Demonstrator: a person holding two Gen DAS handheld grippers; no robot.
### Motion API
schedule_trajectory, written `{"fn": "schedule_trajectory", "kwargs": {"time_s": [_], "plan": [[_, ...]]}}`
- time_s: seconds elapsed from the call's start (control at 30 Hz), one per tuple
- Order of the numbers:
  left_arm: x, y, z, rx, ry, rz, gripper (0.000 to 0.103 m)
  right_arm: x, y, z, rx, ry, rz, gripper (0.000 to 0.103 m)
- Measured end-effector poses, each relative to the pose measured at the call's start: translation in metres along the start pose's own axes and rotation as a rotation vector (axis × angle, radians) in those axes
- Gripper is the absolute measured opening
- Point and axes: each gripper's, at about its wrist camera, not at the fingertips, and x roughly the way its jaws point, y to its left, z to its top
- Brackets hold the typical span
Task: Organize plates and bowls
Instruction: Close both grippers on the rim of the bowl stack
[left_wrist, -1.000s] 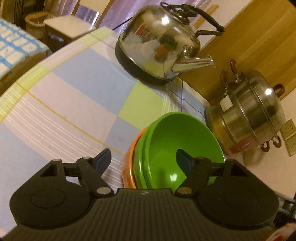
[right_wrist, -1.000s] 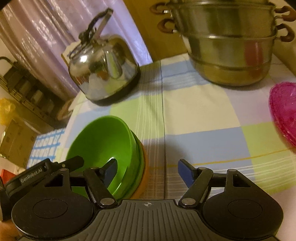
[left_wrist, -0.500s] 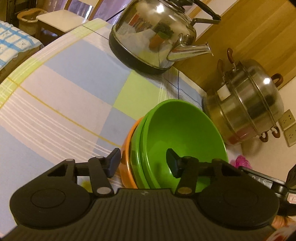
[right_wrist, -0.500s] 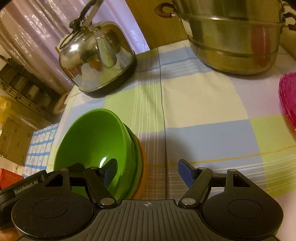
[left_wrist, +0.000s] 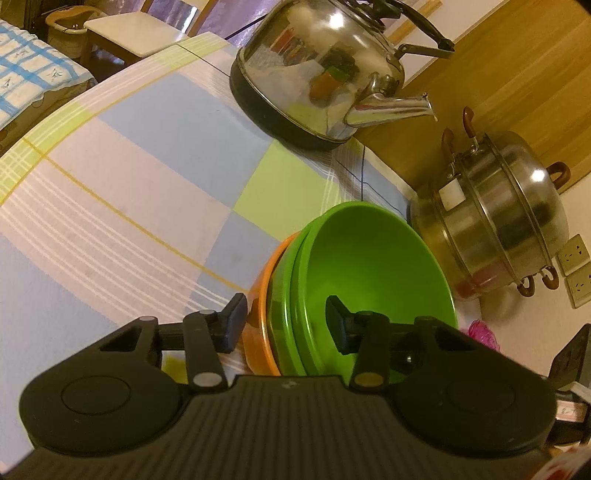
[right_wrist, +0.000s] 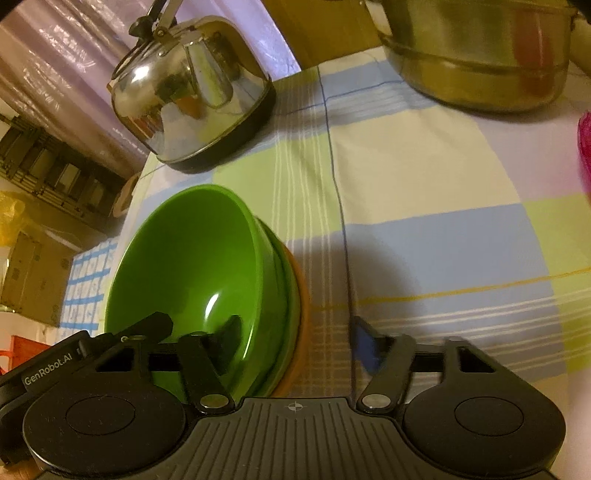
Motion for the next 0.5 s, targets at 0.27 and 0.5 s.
{"fn": "schedule_trajectory", "kwargs": {"time_s": [0.27,0.5], "plan": [[-0.0005,-0.0007,-0.0006,0.012,-0.001,0.012,0.038,0.0022,0.0057,-0.0041,-0.003,0.007,0.007,0.036],[-0.0001,-0.0078,-0.0032,0.055,0.004,0.034,0.038,0.0002,0.0043,-0.0053,0.001,-0.004,0.007,0.032]]}}
